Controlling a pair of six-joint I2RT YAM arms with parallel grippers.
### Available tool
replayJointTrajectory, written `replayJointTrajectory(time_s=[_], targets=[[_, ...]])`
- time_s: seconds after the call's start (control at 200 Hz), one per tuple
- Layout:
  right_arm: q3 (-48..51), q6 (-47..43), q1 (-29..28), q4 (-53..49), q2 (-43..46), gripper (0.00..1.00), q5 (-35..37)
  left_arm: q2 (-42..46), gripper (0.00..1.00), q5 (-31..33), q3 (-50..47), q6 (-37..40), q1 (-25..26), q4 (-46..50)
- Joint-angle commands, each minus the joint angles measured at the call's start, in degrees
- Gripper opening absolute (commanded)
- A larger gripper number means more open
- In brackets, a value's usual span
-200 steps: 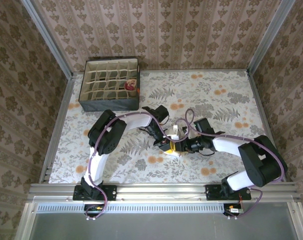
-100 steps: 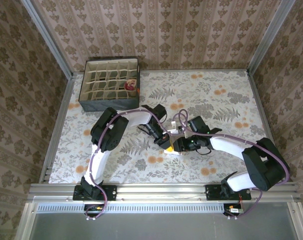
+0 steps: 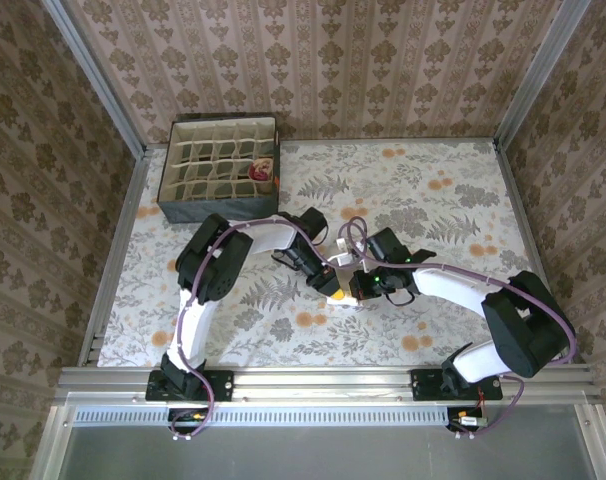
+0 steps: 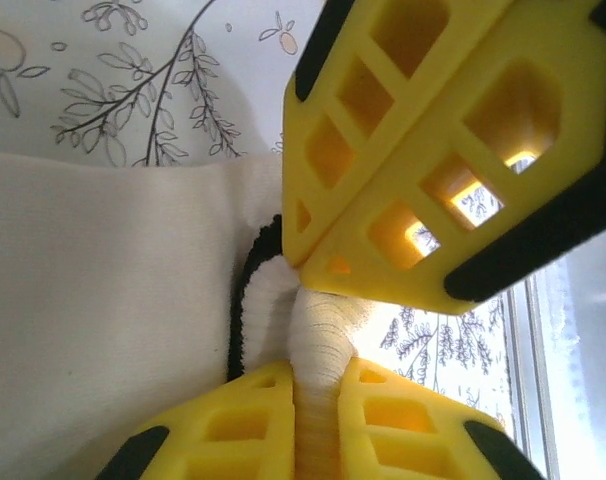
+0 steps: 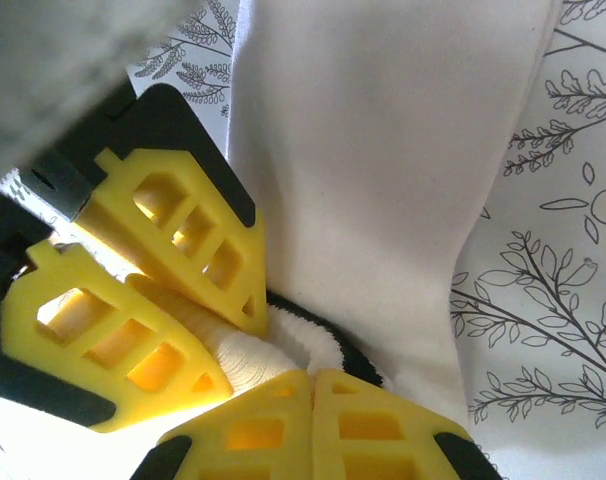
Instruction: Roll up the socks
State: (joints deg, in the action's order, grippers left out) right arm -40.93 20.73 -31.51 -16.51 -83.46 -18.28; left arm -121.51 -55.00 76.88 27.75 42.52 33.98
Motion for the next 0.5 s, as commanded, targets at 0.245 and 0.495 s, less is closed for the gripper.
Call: replayJointTrajectory(time_s=[0.245,0.495], targets=[[-0.98,1.76,-0.84,-9.05,-7.62,0.00,2.39,7.89,0.26,11.26,-9.12,0.25,-0.99,-14.98],[-2.81,2.56,-0.84,-10.70,-11.69,0.00,2.90,17.14,0.33,16.01,-19.60,3.94,0.14,-28.36]])
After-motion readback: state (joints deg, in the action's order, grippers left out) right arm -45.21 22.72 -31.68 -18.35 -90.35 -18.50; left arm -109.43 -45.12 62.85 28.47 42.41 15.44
